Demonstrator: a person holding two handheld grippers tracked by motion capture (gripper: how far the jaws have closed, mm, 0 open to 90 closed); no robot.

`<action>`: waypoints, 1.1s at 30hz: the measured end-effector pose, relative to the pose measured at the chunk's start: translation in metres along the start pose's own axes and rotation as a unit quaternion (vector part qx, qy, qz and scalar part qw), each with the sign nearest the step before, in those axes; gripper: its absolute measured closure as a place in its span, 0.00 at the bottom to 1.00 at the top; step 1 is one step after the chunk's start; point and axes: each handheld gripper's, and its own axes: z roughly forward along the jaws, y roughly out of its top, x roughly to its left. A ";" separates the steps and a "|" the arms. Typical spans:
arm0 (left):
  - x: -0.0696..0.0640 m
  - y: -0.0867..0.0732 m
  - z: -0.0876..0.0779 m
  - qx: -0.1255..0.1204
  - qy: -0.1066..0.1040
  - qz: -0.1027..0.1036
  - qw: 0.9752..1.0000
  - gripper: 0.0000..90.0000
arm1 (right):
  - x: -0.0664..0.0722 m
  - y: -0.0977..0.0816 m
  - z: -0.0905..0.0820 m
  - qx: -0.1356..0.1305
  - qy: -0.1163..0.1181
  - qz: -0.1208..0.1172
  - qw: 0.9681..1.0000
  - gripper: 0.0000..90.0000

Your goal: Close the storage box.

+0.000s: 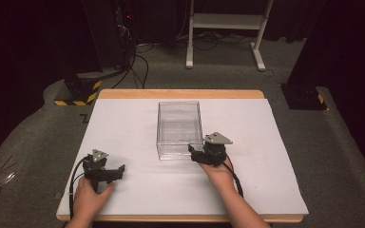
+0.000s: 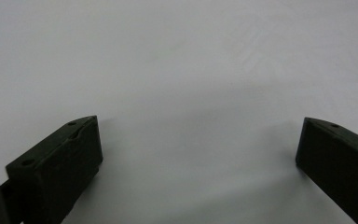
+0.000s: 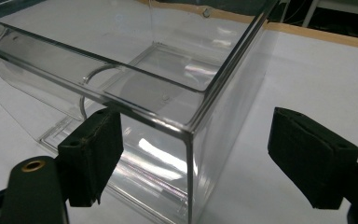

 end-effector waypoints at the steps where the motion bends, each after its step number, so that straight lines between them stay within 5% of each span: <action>1: 0.000 0.000 0.000 0.000 0.000 0.001 1.000 0.01 | -0.001 0.000 0.001 0.000 0.001 0.001 1.000 0.20; 16: 0.000 0.000 0.000 0.000 0.000 0.000 1.000 0.01 | -0.001 0.002 0.001 0.011 0.006 0.002 1.000 0.21; 33: 0.000 0.000 0.000 0.000 0.000 0.000 1.000 0.01 | -0.015 -0.021 -0.040 0.012 0.003 0.002 1.000 0.22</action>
